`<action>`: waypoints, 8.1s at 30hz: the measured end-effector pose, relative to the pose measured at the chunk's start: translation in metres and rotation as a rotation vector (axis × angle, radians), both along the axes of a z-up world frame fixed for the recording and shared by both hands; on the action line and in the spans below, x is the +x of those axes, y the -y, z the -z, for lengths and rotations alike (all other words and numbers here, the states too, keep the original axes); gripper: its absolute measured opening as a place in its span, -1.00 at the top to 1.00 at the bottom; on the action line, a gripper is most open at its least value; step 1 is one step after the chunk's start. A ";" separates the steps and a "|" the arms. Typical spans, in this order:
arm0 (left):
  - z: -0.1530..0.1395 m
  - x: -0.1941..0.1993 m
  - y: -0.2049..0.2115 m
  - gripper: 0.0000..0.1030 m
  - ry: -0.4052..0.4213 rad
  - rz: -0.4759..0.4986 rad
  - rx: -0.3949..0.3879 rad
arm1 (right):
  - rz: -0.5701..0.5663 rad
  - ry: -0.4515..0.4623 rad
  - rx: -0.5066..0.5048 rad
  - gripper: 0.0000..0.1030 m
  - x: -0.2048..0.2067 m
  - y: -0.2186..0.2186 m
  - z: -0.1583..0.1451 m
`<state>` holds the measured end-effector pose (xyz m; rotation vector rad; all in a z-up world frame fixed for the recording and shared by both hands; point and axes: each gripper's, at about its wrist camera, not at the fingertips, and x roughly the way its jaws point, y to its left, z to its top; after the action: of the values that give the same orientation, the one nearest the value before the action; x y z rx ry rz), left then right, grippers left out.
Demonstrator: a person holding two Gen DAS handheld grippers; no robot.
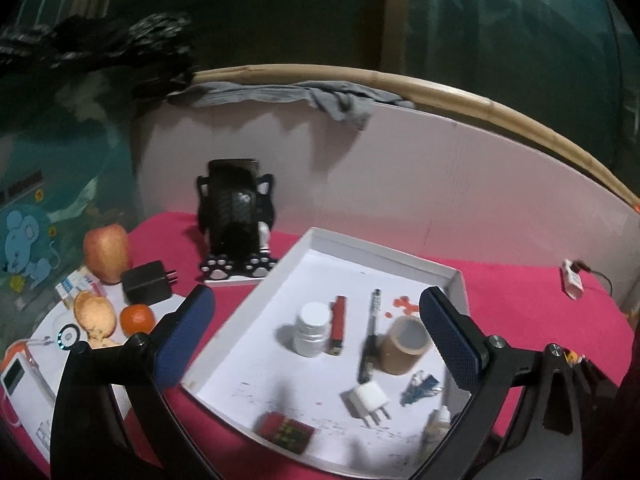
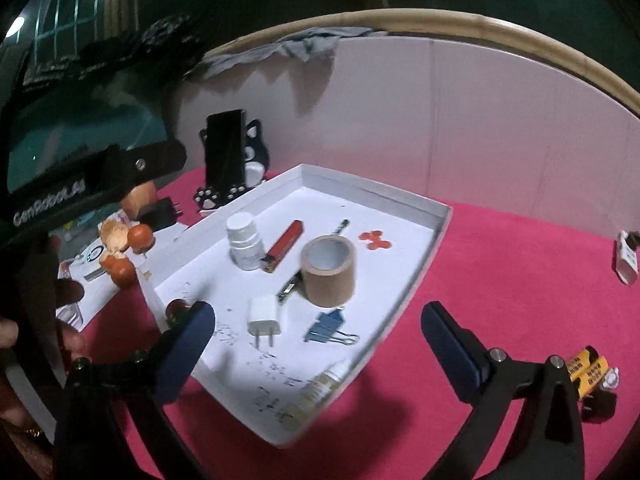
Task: Organize rigid objects
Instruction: 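Move both grippers back to the lighters and black charger on the table, then grasp the yellow lighter with the left gripper while the right gripper grasps the black charger, then carry the yellow lighter with the left gripper and the black charger with the right gripper toward the tray, then open the left gripper to drop the lighter in the tray while the right gripper releases the charger there, then move both grippers back to the second lighter and clear sticker badge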
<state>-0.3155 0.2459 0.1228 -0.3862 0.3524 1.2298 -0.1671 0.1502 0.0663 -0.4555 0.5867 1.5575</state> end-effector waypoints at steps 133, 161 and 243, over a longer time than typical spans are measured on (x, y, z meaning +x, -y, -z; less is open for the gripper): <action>0.002 0.159 0.059 0.54 -0.130 0.425 0.002 | 0.213 0.026 0.100 -0.14 0.135 0.106 -0.067; 0.013 0.032 -0.023 0.54 -0.028 0.173 -0.068 | -0.084 0.088 0.030 -0.14 0.012 0.006 -0.066; 0.046 0.175 0.039 -0.99 -0.184 0.511 -0.183 | 0.437 -0.065 -0.064 -1.00 0.191 0.105 0.017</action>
<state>-0.1404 0.2070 0.0771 -0.3131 0.6796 0.7342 0.0239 0.0447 0.0488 -0.2998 0.7341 1.1414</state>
